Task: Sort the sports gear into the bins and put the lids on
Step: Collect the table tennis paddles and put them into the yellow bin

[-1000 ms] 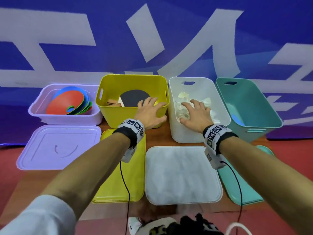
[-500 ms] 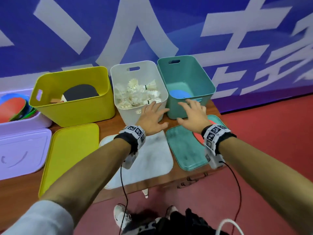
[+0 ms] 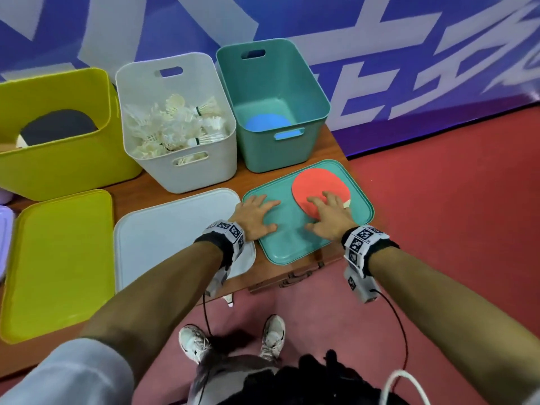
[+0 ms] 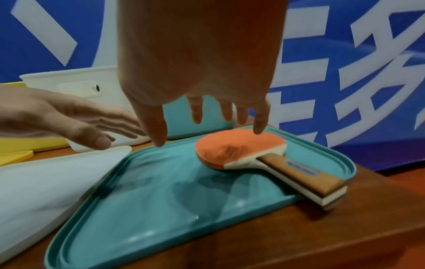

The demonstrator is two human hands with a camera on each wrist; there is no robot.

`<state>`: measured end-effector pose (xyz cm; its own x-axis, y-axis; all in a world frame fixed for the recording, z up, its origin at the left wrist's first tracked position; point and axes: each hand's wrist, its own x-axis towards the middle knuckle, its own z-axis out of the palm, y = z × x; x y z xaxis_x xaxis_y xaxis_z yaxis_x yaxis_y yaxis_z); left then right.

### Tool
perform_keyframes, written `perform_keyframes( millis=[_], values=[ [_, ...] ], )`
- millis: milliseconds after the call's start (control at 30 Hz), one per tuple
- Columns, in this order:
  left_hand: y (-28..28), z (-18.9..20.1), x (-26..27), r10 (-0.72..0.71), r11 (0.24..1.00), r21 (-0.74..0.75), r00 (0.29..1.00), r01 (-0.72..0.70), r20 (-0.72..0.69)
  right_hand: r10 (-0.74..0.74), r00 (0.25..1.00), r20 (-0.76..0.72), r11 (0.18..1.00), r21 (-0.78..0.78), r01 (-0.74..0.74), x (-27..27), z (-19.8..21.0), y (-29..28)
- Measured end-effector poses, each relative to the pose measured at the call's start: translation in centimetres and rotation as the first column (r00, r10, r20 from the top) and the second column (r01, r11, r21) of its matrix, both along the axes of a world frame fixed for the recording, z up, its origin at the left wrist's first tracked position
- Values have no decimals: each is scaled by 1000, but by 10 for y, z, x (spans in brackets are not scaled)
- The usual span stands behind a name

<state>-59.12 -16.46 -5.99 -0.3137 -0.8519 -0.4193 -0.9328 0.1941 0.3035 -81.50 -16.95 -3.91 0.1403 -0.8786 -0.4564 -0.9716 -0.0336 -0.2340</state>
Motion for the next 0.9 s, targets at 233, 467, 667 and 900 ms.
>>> perform_keyframes(
  millis=[233, 467, 667, 900],
  values=[
    [-5, -33, -7, 40, 994, 94, 991, -52, 126, -76, 991, -112, 997, -21, 74, -12, -30, -16],
    [-17, -53, 3, 34, 989, 132, 976, -64, 217, -149, 969, -197, 986, 39, 159, -10, -46, -39],
    [-15, -58, 5, 56, 986, 142, 982, -82, 180, -196, 964, -181, 979, 22, 204, -8, -51, -57],
    [-18, -59, 6, 69, 979, 183, 987, -95, 146, -211, 964, -163, 975, 31, 219, -9, -50, -61]
  ],
)
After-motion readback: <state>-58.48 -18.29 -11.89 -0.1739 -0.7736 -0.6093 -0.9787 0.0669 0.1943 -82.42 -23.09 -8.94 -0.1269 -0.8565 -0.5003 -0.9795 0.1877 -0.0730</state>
